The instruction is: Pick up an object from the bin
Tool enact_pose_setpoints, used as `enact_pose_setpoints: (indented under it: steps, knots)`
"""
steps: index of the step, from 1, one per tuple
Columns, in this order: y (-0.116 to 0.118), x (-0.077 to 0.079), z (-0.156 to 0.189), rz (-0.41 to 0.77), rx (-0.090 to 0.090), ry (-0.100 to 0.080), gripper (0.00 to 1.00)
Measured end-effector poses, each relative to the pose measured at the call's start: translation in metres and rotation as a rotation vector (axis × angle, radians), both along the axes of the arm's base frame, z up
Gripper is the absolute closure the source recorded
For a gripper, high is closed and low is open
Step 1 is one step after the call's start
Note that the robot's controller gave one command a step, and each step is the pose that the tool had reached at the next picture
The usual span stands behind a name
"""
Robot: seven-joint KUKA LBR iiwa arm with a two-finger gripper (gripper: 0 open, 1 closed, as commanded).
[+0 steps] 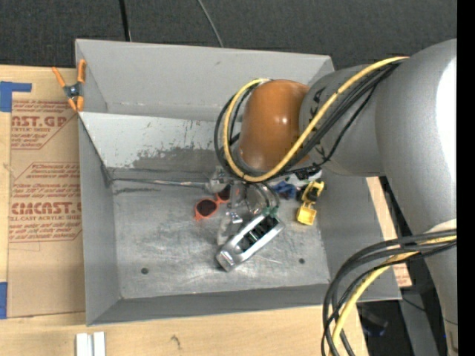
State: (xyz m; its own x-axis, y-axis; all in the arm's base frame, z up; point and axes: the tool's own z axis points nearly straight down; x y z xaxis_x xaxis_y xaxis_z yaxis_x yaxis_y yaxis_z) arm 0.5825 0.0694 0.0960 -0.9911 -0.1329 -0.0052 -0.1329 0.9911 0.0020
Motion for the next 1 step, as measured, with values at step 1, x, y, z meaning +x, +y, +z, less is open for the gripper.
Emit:
enact_pose_setpoints:
  steps: [1]
  knots:
    - [-0.0001,-0.0002,-0.0001,0.0,0.0,0.001,0.0]
